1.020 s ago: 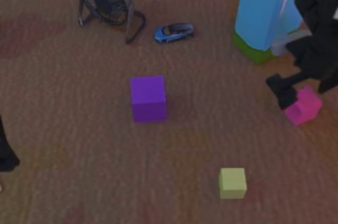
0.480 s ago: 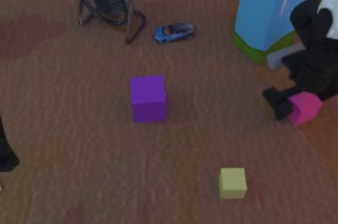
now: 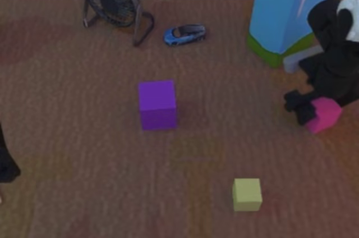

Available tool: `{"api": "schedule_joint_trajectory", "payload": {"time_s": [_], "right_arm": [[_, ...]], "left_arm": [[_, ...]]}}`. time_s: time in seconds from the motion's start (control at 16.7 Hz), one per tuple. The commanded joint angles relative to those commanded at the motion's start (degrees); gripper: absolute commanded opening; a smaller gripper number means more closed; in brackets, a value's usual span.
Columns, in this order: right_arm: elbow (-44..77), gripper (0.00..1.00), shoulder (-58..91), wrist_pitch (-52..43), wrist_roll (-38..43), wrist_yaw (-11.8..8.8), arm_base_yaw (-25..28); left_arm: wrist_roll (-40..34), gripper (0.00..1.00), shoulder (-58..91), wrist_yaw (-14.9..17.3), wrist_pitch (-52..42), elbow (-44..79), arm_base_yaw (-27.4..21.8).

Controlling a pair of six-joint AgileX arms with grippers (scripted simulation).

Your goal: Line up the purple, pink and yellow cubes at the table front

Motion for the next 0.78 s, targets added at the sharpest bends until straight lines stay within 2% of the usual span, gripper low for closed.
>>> {"api": "schedule_joint_trajectory", "payload": {"time_s": [0.24,0.78], "right_arm": [[0.00,0.02,0.00,0.00,0.00,0.00,0.00],[0.39,0.00,-1.50,-0.61,0.25,-0.32,-0.10]], "left_arm": [[0.00,1.00,0.00,0.00,0.00,0.00,0.00],[0.00,1.00,0.00,0.00,0.00,0.00,0.00]]}}
